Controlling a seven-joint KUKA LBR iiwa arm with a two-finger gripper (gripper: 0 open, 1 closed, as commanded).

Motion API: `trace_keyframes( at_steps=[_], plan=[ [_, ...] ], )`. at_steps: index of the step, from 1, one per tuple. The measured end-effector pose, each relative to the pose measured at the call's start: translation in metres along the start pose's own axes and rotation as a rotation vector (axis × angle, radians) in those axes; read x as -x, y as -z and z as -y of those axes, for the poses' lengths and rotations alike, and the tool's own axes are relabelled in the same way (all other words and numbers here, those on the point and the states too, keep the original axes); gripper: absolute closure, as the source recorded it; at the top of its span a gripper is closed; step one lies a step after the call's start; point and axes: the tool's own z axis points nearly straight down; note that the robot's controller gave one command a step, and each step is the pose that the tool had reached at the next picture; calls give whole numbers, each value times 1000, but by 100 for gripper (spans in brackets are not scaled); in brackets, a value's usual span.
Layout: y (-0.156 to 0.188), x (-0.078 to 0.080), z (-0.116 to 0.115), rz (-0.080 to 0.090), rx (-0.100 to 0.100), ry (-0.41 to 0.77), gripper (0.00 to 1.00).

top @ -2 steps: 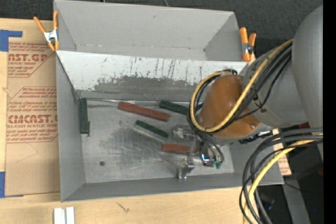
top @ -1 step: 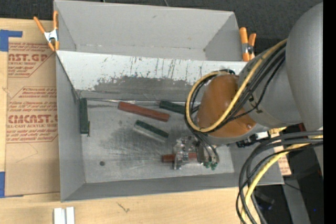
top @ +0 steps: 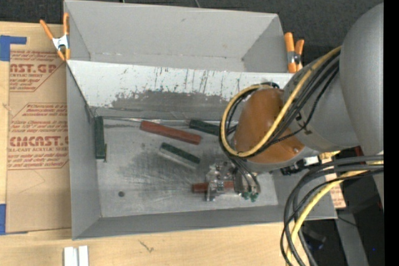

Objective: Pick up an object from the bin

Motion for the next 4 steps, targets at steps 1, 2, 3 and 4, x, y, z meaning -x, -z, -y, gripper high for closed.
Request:
trace_keyframes(
  at_steps=[1,2,3,4],
  plan=[
    [12,-2,0,-6,0,-1,100],
    [49,-2,0,-2,1,0,100],
    [81,-1,-1,1,1,0,100],
    [105,0,-1,6,2,0,100]
  ],
)
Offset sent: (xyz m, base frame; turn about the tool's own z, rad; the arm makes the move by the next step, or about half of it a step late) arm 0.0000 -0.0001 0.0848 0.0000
